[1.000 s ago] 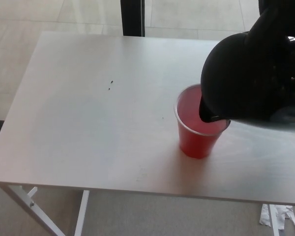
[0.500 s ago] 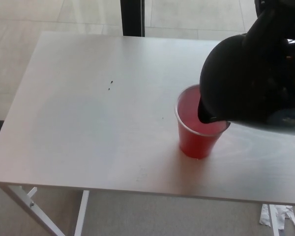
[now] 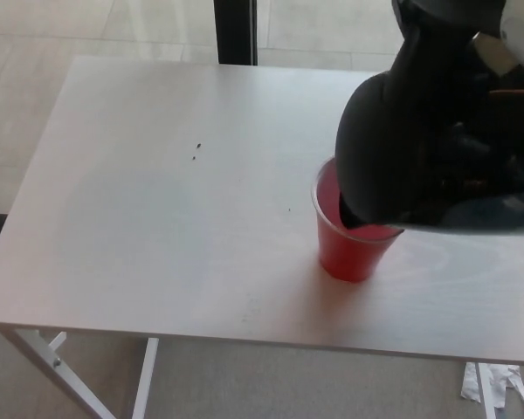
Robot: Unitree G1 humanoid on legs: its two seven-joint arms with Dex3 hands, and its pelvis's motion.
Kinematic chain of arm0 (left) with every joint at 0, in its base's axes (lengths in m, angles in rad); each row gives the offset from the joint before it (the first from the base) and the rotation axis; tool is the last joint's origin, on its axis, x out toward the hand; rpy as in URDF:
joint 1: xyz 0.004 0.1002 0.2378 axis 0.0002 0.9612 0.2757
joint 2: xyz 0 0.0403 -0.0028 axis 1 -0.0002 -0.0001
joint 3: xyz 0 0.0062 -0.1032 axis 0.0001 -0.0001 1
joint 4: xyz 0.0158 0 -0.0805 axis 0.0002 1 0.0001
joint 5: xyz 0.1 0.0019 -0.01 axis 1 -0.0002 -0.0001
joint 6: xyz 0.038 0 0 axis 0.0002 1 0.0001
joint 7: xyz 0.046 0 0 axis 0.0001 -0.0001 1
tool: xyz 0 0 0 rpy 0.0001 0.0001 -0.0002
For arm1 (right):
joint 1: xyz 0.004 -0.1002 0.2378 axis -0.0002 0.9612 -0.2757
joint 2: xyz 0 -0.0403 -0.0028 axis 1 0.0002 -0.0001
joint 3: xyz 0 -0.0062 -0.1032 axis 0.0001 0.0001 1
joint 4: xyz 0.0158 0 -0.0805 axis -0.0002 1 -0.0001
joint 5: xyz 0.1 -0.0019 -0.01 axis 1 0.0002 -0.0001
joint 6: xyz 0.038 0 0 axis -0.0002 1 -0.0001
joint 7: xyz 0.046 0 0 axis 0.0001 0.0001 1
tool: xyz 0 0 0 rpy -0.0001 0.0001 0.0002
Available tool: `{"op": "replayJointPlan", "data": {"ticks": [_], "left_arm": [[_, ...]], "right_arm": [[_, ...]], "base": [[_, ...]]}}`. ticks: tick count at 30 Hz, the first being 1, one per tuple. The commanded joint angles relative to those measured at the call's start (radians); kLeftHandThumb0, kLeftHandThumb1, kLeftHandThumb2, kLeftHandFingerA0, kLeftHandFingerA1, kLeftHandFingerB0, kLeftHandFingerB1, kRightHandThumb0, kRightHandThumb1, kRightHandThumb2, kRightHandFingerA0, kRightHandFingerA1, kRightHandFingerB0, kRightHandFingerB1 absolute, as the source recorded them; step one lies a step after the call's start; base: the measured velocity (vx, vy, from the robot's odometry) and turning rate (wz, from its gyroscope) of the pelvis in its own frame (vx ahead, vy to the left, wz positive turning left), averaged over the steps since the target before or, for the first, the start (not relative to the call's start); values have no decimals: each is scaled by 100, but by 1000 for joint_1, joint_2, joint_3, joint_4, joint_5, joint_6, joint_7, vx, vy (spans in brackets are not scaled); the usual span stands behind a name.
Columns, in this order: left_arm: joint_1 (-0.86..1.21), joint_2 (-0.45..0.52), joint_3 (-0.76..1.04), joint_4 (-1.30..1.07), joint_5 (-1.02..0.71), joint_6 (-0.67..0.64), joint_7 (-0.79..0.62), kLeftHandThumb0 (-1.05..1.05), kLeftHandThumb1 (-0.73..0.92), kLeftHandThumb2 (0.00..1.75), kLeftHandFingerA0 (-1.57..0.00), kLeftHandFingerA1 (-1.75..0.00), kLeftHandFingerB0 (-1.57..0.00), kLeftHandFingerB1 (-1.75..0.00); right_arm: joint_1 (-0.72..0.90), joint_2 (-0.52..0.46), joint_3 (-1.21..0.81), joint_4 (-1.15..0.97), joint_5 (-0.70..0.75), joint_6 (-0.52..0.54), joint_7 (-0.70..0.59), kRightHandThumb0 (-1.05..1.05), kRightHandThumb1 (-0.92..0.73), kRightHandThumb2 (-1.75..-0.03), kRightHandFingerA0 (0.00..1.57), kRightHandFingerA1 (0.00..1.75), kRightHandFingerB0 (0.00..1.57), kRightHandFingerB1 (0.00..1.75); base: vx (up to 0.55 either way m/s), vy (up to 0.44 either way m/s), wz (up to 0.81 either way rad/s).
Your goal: The robot uses its right hand to lift up a kettle kept on the middle of the desk by its handle and tilt it into a glass kept next to it to pour out water
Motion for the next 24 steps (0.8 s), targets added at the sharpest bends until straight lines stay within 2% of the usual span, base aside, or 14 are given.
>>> {"op": "replayJointPlan", "data": {"ticks": [1,2,3,4,5,12,13,14,18,19,21,22,23,24], "left_arm": [[-2,19,-5,-5,8,18,-1,-80,92,69,-68,-56,-54,-52],[-1,19,-6,-4,8,13,-2,-80,92,69,-70,-56,-53,-52],[-1,19,-4,-4,5,12,-9,-75,72,111,-62,-65,-49,-62],[1,19,-5,-5,5,8,-9,-76,72,111,-63,-65,-49,-62],[3,19,-6,-9,6,4,-8,-81,92,68,-68,-56,-53,-52],[1,22,-9,-12,8,16,-9,-78,92,69,-69,-54,-52,-50],[3,19,-6,-13,3,18,-9,-74,72,112,-62,-64,-48,-61],[3,16,-4,-11,0,16,-9,-80,92,69,-68,-54,-52,-51],[1,16,-6,-2,3,12,-10,-82,92,69,-70,-56,-53,-51],[-3,17,-2,1,0,13,-7,-77,72,112,-63,-64,-50,-61],[-4,17,-1,0,-1,15,-6,-77,72,111,-62,-64,-49,-61],[0,14,-1,-5,-2,15,-9,-82,92,68,-71,-57,-54,-52],[1,13,-1,-6,-3,14,-9,-82,92,68,-71,-57,-54,-52],[10,13,-1,-10,-2,-3,-14,-82,92,70,-68,-59,-52,-54]], "right_arm": [[-14,66,35,-19,-65,-26,123,-46,-66,-74,100,157,74,72],[-8,85,42,-18,-82,-26,123,-45,-64,-78,101,160,77,81],[-1,96,39,-22,-92,-28,121,-44,-62,-82,101,161,80,90],[7,103,40,-26,-103,-33,116,-45,-63,-85,102,162,82,97],[16,108,42,-30,-119,-45,109,-46,-64,-83,103,162,83,99],[35,144,61,-20,-189,-98,128,-42,-67,-80,100,159,81,92],[40,144,58,-21,-190,-106,126,-42,-66,-80,99,161,82,97],[44,146,55,-18,-191,-115,120,-41,-64,-82,101,159,84,94],[51,152,48,-6,-206,-145,109,-42,-64,-84,100,162,84,102],[50,157,49,-2,-219,-148,108,-44,-64,-82,98,167,84,112],[55,163,47,-2,-229,-158,113,-45,-64,-82,99,170,83,110],[64,166,41,-6,-230,-160,112,-46,-63,-81,99,167,83,110],[66,169,38,-6,-233,-164,113,-46,-63,-81,99,167,83,110],[73,173,31,-8,-222,-168,109,-42,-61,-81,101,156,83,98]], "base": [[0,0,0],[0,0,0],[0,0,0],[0,0,0],[0,0,0],[0,0,0],[0,0,0],[0,0,0],[0,0,0],[0,0,0],[0,0,0],[0,0,0],[0,0,0],[0,0,0]]}}
